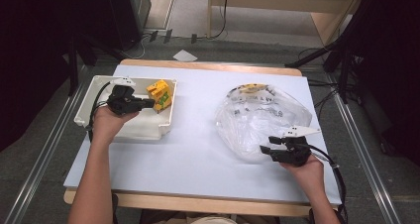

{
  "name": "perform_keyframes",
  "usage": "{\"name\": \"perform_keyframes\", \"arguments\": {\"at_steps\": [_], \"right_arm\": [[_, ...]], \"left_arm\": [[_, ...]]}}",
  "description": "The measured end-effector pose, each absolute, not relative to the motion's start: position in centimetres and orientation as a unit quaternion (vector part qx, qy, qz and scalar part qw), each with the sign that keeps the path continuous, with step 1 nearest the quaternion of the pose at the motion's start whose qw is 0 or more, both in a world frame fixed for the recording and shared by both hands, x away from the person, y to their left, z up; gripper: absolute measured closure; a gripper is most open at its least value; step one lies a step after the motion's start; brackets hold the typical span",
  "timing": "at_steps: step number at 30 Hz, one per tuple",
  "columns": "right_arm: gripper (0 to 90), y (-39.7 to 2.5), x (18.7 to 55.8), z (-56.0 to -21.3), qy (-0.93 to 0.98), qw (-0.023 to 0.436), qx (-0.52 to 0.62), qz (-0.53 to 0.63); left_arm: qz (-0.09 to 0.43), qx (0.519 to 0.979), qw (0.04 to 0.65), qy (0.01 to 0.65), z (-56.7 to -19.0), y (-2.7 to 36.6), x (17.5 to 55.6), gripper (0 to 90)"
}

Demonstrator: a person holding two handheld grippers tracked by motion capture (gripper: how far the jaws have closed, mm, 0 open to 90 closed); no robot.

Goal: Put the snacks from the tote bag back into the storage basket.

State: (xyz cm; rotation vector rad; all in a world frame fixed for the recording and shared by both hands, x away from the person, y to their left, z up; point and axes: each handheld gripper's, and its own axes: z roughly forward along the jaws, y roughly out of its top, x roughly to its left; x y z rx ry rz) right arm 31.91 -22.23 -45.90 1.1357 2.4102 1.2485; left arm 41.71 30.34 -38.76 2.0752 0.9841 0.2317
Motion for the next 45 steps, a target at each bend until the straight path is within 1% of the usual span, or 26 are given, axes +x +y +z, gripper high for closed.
{"name": "perform_keyframes", "arguments": {"at_steps": [9,15,23,27,45], "right_arm": [[45.7,-22.1,31.9,-45.9,0.815,0.095,0.387,0.421],[45.7,-22.1,31.9,-46.0,0.815,0.096,0.386,0.421],[45.4,-22.1,31.9,-46.0,0.815,0.096,0.387,0.421],[46.0,-22.1,31.9,-46.0,0.816,0.097,0.384,0.421],[46.2,-22.1,31.6,-46.0,0.819,0.098,0.384,0.415]], "left_arm": [[0.097,0.826,0.393,0.392,-40.1,29.8,42.1,88.9],[0.092,0.816,0.404,0.403,-40.7,29.5,42.4,90.0],[0.094,0.824,0.382,0.409,-41.8,29.2,42.8,90.0],[0.105,0.823,0.378,0.410,-42.0,29.0,42.9,90.0],[0.102,0.818,0.381,0.419,-42.8,29.1,43.6,90.0]]}}
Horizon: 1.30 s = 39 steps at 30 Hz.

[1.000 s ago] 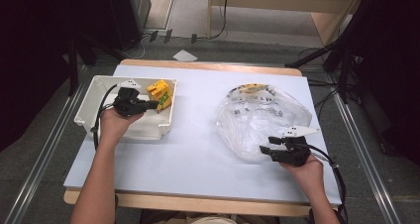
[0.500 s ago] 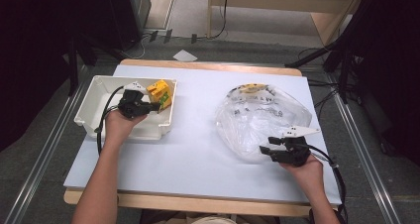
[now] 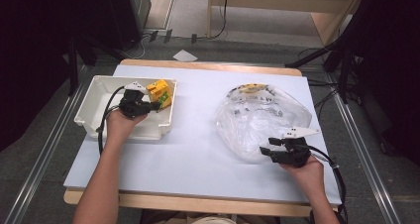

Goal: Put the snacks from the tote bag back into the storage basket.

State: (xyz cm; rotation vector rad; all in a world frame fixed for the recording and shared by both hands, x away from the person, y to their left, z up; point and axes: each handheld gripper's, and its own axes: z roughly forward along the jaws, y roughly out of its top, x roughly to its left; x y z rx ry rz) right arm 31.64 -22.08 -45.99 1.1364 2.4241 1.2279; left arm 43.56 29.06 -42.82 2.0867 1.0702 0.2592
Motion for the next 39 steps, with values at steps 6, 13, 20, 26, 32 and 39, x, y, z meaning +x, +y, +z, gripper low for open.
{"name": "perform_keyframes", "arguments": {"at_steps": [6,13,20,26,32,39], "right_arm": [[46.1,-22.1,31.6,-46.0,0.820,0.100,0.382,0.414],[46.1,-22.0,31.4,-46.0,0.821,0.101,0.382,0.412],[46.1,-22.0,31.4,-46.0,0.821,0.101,0.383,0.411],[46.1,-22.0,31.3,-46.0,0.822,0.102,0.382,0.410],[46.1,-22.0,31.3,-46.0,0.822,0.103,0.381,0.409],[45.8,-22.0,31.2,-46.0,0.822,0.101,0.383,0.409]], "left_arm": [[0.105,0.817,0.381,0.421,-42.9,29.3,43.7,90.0],[0.107,0.812,0.382,0.429,-42.9,29.7,43.9,90.0],[0.110,0.807,0.382,0.437,-43.0,30.0,44.0,90.0],[0.108,0.803,0.384,0.443,-43.0,30.2,44.1,90.0],[0.105,0.797,0.388,0.451,-43.1,30.5,44.3,90.0],[0.103,0.794,0.390,0.455,-43.0,30.6,44.4,90.0]]}}
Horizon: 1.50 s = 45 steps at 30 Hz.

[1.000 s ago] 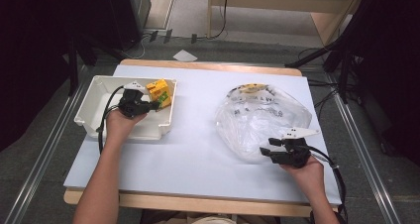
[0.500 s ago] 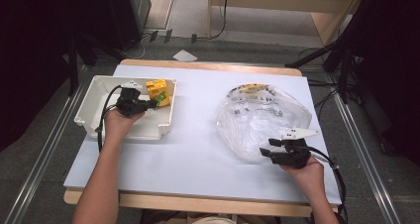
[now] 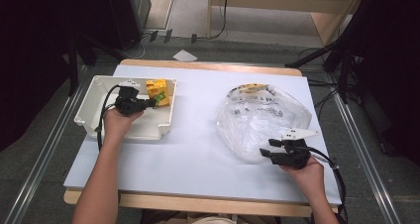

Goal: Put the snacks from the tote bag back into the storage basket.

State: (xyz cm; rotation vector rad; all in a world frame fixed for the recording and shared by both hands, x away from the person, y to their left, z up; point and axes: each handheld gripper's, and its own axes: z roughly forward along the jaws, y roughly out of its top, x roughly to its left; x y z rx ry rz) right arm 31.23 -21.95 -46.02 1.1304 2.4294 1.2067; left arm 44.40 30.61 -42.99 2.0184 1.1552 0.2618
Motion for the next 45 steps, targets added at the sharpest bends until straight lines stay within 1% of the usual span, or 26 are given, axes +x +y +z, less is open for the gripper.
{"name": "perform_keyframes", "arguments": {"at_steps": [36,44,45], "right_arm": [[45.7,-21.91,31.22,-46.07,0.823,0.100,0.384,0.406],[45.5,-21.95,31.28,-46.06,0.823,0.100,0.383,0.407],[45.5,-21.95,31.27,-46.06,0.823,0.100,0.383,0.407]], "left_arm": [[0.114,0.781,0.390,0.475,-43.09,31.25,44.82,89.4],[0.088,0.781,0.405,0.468,-42.32,31.22,44.44,82.8],[0.088,0.781,0.405,0.467,-42.26,31.16,44.41,80.2]]}}
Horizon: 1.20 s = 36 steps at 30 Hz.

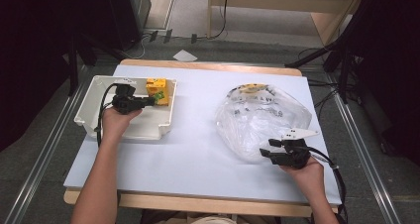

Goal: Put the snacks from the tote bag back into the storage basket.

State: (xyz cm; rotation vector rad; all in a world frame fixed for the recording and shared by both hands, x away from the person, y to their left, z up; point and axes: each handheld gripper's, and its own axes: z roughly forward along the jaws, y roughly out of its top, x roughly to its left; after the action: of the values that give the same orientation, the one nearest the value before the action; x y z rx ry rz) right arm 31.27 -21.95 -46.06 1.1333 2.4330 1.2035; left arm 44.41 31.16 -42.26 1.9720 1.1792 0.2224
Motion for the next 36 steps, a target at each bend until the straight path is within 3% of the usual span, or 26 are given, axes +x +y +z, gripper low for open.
{"name": "perform_keyframes", "arguments": {"at_steps": [7,15,36], "right_arm": [[45.4,-22.0,31.2,-46.0,0.823,0.100,0.383,0.408],[45.4,-22.0,31.2,-46.0,0.822,0.100,0.383,0.408],[45.6,-22.0,31.4,-45.9,0.820,0.100,0.382,0.414]], "left_arm": [[0.088,0.791,0.399,0.455,-41.9,30.6,44.2,63.0],[0.074,0.794,0.406,0.446,-41.0,29.9,43.9,54.8],[0.068,0.801,0.416,0.425,-38.6,27.5,42.7,53.1]]}}
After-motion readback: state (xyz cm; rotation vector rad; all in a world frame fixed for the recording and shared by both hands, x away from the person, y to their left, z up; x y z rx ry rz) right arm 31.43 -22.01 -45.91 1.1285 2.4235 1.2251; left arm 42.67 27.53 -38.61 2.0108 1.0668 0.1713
